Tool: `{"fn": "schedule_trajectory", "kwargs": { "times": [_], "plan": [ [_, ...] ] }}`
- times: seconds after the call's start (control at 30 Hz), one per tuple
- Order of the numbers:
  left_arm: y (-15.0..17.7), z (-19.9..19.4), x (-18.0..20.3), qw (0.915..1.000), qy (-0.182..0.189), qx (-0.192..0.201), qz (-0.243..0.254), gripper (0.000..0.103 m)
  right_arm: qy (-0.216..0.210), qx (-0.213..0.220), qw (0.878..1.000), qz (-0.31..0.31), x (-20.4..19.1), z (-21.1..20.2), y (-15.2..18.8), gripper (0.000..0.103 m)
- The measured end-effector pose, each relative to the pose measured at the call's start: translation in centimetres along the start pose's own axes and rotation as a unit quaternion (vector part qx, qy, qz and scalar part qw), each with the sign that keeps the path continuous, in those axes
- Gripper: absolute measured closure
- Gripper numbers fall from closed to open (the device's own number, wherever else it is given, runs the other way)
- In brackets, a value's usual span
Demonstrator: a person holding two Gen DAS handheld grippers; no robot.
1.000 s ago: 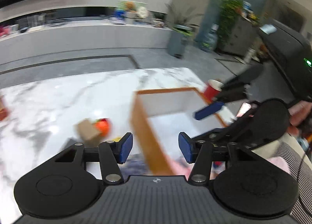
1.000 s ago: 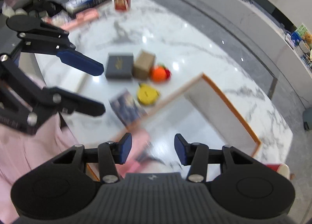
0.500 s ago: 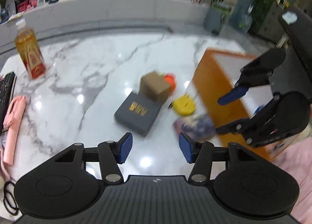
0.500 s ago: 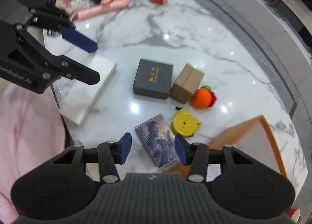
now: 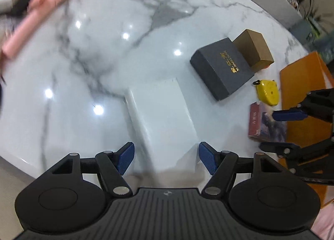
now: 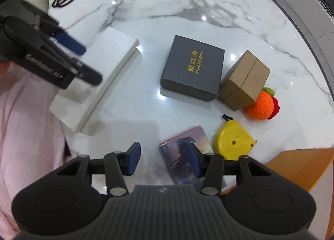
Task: Organize objects
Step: 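Move the left tool to the white box while the right tool approaches the kraft box, then close the left tool on the white box while the right tool grasps the kraft box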
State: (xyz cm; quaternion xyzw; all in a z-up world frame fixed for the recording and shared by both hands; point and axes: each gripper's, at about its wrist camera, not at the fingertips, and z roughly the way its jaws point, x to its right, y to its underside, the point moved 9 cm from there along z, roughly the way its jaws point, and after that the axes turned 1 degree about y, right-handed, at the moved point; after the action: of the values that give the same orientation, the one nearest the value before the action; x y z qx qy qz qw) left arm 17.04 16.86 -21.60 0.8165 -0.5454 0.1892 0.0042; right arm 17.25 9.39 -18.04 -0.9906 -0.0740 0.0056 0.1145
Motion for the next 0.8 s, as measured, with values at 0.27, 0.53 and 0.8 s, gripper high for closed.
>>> {"fn": "schedule_trajectory", "kwargs": {
  "times": [0.27,0.53,0.8],
  "plan": [
    [-0.3,0.8,0.6,0.9993,-0.018,-0.009,-0.032,0.022,-0.006,0.004,1.000,0.007,0.9,0.4,-0.5,0.051],
    [-0.2,1.4,2.2,0.9955,-0.072,-0.013,0.060,0.024,0.008,0.017,1.000,-0.005,1.4,-0.7,-0.7,0.051],
    [-2.0,0.2,1.9,0.9916,-0.076,0.003,0.105,0.028,0.026,0.059,0.995,0.076,6.3,-2.9,-2.9,0.050]
  ]
}}
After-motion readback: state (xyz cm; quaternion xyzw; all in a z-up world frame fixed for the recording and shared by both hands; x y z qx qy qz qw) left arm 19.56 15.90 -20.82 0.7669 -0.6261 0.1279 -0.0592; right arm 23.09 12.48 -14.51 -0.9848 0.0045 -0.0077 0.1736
